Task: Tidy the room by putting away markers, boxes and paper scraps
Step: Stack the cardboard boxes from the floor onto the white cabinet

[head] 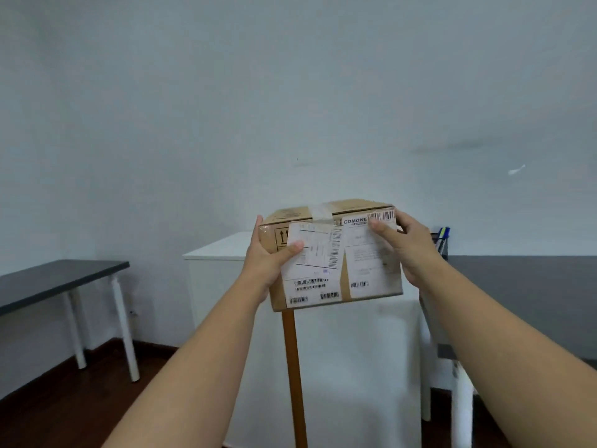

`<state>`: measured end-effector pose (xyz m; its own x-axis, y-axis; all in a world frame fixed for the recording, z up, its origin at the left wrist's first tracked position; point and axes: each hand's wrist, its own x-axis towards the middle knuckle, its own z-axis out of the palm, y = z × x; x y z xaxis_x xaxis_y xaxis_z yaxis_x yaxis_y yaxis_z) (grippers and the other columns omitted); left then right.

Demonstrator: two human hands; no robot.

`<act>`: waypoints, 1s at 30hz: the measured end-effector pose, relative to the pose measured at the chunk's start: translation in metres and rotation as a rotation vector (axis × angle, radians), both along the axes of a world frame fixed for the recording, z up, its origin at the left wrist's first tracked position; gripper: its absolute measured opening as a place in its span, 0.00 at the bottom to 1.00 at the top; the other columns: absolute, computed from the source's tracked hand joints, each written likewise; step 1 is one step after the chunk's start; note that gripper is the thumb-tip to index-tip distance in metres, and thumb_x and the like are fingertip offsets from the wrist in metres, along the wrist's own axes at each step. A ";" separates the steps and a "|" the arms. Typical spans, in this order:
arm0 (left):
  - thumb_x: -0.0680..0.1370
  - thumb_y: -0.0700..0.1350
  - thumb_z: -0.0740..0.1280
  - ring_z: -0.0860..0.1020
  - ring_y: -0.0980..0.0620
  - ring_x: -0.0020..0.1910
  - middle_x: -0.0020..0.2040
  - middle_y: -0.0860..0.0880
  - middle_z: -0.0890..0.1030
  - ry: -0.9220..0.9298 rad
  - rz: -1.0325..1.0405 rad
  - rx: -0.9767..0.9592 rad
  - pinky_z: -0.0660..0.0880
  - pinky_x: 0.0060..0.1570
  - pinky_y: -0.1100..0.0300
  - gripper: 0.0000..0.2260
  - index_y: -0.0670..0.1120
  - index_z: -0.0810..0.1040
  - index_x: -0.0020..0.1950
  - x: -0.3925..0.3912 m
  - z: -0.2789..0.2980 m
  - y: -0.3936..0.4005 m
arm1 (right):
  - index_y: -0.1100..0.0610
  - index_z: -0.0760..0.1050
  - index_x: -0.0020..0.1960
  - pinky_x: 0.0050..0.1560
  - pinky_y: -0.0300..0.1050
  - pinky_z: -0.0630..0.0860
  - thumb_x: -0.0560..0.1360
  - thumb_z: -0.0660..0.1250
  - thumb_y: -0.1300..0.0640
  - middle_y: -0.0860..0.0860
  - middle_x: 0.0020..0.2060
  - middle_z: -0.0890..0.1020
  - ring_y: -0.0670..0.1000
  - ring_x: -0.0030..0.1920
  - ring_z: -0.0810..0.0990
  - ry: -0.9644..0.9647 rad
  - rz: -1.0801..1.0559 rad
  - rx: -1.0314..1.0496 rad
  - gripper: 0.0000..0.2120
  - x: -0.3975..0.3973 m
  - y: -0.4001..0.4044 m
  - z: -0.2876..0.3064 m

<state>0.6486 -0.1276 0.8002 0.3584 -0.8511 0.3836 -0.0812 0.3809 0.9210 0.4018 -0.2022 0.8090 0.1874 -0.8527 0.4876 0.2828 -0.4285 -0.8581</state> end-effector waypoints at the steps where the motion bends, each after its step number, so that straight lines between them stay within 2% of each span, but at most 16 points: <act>1: 0.55 0.50 0.85 0.81 0.50 0.58 0.65 0.49 0.79 -0.017 0.011 0.010 0.78 0.58 0.46 0.61 0.61 0.52 0.79 0.001 0.003 -0.005 | 0.54 0.79 0.59 0.52 0.51 0.81 0.70 0.75 0.57 0.53 0.53 0.85 0.55 0.54 0.84 0.024 -0.010 -0.006 0.18 -0.002 -0.003 0.001; 3: 0.58 0.50 0.84 0.81 0.51 0.57 0.64 0.50 0.80 -0.060 0.015 0.014 0.78 0.58 0.46 0.59 0.59 0.51 0.79 0.004 0.006 -0.015 | 0.53 0.78 0.60 0.47 0.48 0.83 0.72 0.73 0.61 0.52 0.53 0.84 0.54 0.53 0.84 0.069 -0.039 -0.013 0.17 -0.002 -0.008 0.000; 6: 0.65 0.48 0.81 0.81 0.52 0.58 0.64 0.52 0.79 -0.111 0.074 0.023 0.79 0.58 0.48 0.51 0.59 0.52 0.79 0.015 0.006 -0.032 | 0.51 0.76 0.62 0.41 0.40 0.81 0.75 0.70 0.61 0.48 0.52 0.84 0.49 0.52 0.83 0.108 -0.067 -0.003 0.17 0.010 -0.022 -0.003; 8: 0.63 0.55 0.81 0.80 0.51 0.59 0.63 0.55 0.80 -0.126 0.153 0.023 0.78 0.59 0.47 0.48 0.62 0.58 0.77 0.028 0.001 -0.044 | 0.48 0.74 0.64 0.41 0.38 0.79 0.77 0.67 0.60 0.45 0.52 0.83 0.44 0.51 0.82 0.133 -0.070 -0.005 0.18 0.025 -0.035 -0.004; 9: 0.62 0.57 0.80 0.80 0.52 0.58 0.60 0.57 0.81 -0.122 0.191 0.024 0.79 0.57 0.47 0.43 0.64 0.64 0.73 0.036 -0.002 -0.051 | 0.46 0.73 0.66 0.42 0.38 0.79 0.77 0.67 0.60 0.43 0.53 0.82 0.43 0.52 0.81 0.152 -0.068 0.000 0.19 0.034 -0.044 -0.006; 11: 0.65 0.56 0.79 0.83 0.53 0.53 0.52 0.59 0.84 -0.115 0.263 0.003 0.81 0.52 0.48 0.26 0.65 0.74 0.60 0.051 -0.007 -0.066 | 0.44 0.69 0.71 0.49 0.45 0.80 0.78 0.66 0.56 0.41 0.56 0.80 0.45 0.57 0.79 0.219 -0.067 0.009 0.23 0.053 -0.065 -0.009; 12: 0.68 0.54 0.78 0.83 0.55 0.51 0.50 0.60 0.84 -0.117 0.302 -0.019 0.82 0.49 0.51 0.20 0.64 0.76 0.57 0.058 -0.009 -0.073 | 0.41 0.66 0.72 0.54 0.51 0.80 0.78 0.66 0.53 0.40 0.58 0.79 0.48 0.59 0.79 0.260 -0.062 0.011 0.25 0.063 -0.074 -0.010; 14: 0.71 0.52 0.76 0.82 0.58 0.48 0.48 0.60 0.84 -0.131 0.365 -0.063 0.79 0.42 0.62 0.17 0.61 0.76 0.56 0.071 -0.009 -0.087 | 0.37 0.58 0.74 0.59 0.59 0.78 0.78 0.65 0.53 0.41 0.62 0.77 0.52 0.61 0.78 0.313 -0.040 0.030 0.29 0.083 -0.093 -0.010; 17: 0.73 0.52 0.75 0.81 0.57 0.48 0.48 0.59 0.82 -0.142 0.431 -0.079 0.73 0.38 0.66 0.15 0.59 0.75 0.56 0.098 -0.006 -0.111 | 0.34 0.48 0.76 0.58 0.56 0.78 0.78 0.65 0.59 0.41 0.64 0.74 0.52 0.61 0.77 0.397 -0.001 0.013 0.38 0.117 -0.116 -0.012; 21: 0.74 0.52 0.73 0.80 0.52 0.53 0.53 0.56 0.81 -0.175 0.500 -0.091 0.75 0.47 0.58 0.15 0.61 0.72 0.55 0.143 -0.008 -0.147 | 0.36 0.49 0.76 0.59 0.56 0.78 0.75 0.68 0.64 0.40 0.66 0.73 0.51 0.58 0.81 0.520 -0.045 -0.037 0.42 0.162 -0.148 -0.025; 23: 0.74 0.51 0.73 0.79 0.51 0.57 0.57 0.55 0.80 -0.195 0.511 -0.098 0.77 0.53 0.54 0.17 0.61 0.71 0.58 0.167 -0.012 -0.164 | 0.39 0.53 0.76 0.60 0.56 0.78 0.74 0.69 0.63 0.41 0.67 0.73 0.50 0.57 0.81 0.517 -0.066 -0.039 0.40 0.182 -0.163 -0.031; 26: 0.74 0.48 0.73 0.74 0.51 0.65 0.70 0.53 0.72 -0.210 0.525 -0.091 0.76 0.61 0.48 0.31 0.57 0.63 0.73 0.199 -0.021 -0.179 | 0.39 0.55 0.75 0.62 0.55 0.77 0.74 0.70 0.61 0.41 0.67 0.73 0.50 0.58 0.80 0.529 -0.068 -0.043 0.38 0.210 -0.180 -0.037; 28: 0.74 0.46 0.73 0.73 0.51 0.65 0.71 0.54 0.68 -0.230 0.539 -0.093 0.77 0.60 0.48 0.33 0.56 0.60 0.74 0.221 -0.031 -0.187 | 0.37 0.53 0.75 0.63 0.55 0.76 0.74 0.71 0.58 0.43 0.68 0.73 0.52 0.60 0.79 0.554 -0.071 -0.046 0.40 0.229 -0.190 -0.041; 30: 0.74 0.44 0.73 0.72 0.51 0.66 0.71 0.53 0.68 -0.271 0.556 -0.087 0.76 0.61 0.49 0.31 0.55 0.61 0.72 0.242 -0.042 -0.195 | 0.36 0.51 0.76 0.65 0.56 0.74 0.73 0.72 0.56 0.46 0.69 0.72 0.52 0.66 0.75 0.581 -0.085 -0.054 0.42 0.247 -0.199 -0.044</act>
<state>0.8904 -0.3229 0.7586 0.6195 -0.5266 0.5821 -0.5152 0.2867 0.8077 0.6490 -0.4013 0.7652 0.3687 -0.8531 0.3690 -0.2643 -0.4768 -0.8383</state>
